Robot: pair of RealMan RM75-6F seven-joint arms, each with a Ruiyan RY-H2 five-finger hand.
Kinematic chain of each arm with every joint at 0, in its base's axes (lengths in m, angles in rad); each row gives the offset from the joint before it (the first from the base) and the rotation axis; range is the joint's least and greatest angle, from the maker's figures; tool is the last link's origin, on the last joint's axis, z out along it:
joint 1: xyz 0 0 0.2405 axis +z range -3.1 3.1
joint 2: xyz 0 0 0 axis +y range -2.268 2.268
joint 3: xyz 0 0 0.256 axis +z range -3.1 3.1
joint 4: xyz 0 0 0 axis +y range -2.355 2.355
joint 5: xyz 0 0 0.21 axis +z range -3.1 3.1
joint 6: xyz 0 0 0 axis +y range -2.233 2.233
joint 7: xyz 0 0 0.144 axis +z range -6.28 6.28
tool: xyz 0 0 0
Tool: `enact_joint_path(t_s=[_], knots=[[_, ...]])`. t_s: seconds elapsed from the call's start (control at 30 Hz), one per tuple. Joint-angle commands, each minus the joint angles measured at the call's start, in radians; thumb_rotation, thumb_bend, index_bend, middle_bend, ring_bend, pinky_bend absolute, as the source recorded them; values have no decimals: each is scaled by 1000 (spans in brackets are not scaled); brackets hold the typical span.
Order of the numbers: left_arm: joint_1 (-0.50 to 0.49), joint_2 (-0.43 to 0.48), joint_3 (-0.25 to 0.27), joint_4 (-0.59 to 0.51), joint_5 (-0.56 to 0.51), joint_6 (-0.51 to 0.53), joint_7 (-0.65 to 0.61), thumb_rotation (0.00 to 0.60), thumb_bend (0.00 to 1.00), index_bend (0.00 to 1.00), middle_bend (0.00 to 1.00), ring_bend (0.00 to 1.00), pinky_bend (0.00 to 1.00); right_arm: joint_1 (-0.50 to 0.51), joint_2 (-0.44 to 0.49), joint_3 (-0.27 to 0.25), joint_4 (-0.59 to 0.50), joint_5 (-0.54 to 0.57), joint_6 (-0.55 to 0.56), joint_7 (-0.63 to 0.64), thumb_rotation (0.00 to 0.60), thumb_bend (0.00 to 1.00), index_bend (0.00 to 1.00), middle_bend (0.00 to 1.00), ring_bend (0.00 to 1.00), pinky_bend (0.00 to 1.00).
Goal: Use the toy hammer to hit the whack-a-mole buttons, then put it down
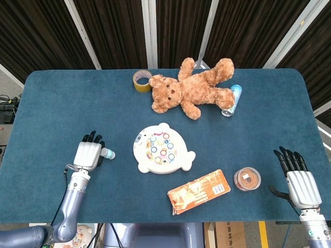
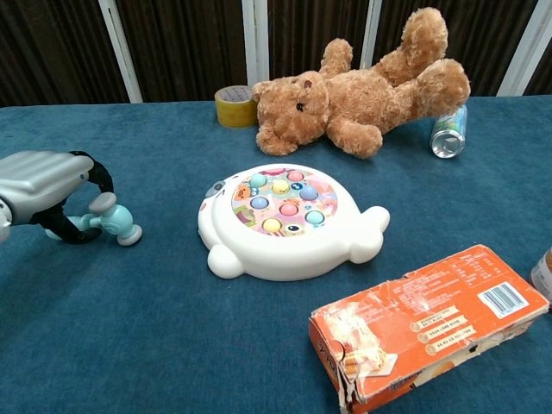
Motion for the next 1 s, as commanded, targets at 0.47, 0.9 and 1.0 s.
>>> enact_joint_path(t_s=[0.47, 0.9, 1.0], knots=[[-16, -21, 14, 24, -18, 9, -3, 600, 446, 574, 351, 250, 399, 0, 1, 1, -2, 3, -1, 2, 600, 193, 0, 0, 0, 0], [-21, -13, 30, 46, 103, 53, -74, 600, 540, 683, 535, 470, 623, 0, 1, 2, -3, 7, -3, 3, 600, 193, 0, 0, 0, 0], [-31, -2, 39, 40, 138, 49, -74, 600, 543, 683, 540, 473, 629, 0, 1, 2, -3, 6, -3, 3, 600, 193, 0, 0, 0, 0]])
